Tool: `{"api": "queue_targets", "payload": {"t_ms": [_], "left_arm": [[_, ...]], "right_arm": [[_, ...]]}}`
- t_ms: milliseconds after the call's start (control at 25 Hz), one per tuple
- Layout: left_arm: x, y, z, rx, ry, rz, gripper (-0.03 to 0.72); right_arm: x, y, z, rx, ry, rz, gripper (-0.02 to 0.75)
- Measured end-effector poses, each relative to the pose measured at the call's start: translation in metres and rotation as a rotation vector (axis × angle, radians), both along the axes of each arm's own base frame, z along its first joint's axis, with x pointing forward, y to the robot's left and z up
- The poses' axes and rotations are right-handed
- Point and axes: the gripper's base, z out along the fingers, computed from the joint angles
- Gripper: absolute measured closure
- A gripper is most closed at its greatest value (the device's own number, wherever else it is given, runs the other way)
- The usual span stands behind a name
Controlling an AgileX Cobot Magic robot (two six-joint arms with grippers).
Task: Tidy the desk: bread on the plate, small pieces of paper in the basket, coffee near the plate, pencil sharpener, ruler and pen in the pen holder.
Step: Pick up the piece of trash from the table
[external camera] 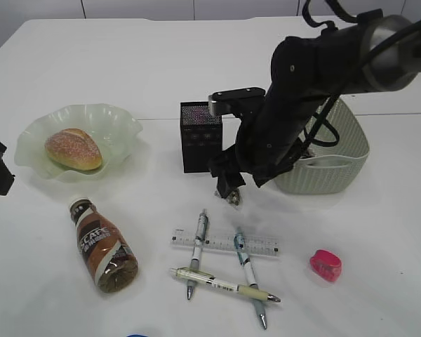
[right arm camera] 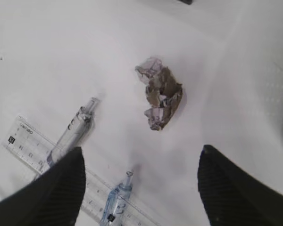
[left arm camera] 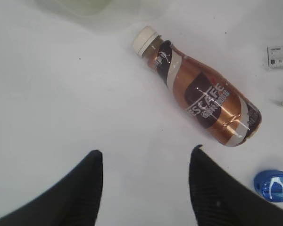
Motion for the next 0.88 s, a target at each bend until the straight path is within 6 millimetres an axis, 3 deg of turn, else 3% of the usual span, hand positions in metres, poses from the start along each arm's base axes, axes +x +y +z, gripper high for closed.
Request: {"api": "queue_targets", "payload": {"t_ms": [320,560,880], "left_arm": [[0.0,0.0,0.0,0.001,0.0,0.0,0.265],[0.0,0.0,0.0,0.001,0.0,0.0,0.265],[0.0,0.0,0.0,0.002,-0.001,-0.001,0.266]], "right_arm": [[0.003,0.002,-0.009,0.033,-0.066,-0.022,0.195],[0.006,0.004,-0.035,0.023,-0.022,-0.032,0.195],[0.013,0.006,-0.039,0.049,-0.083,-0.053,0.195]]}}
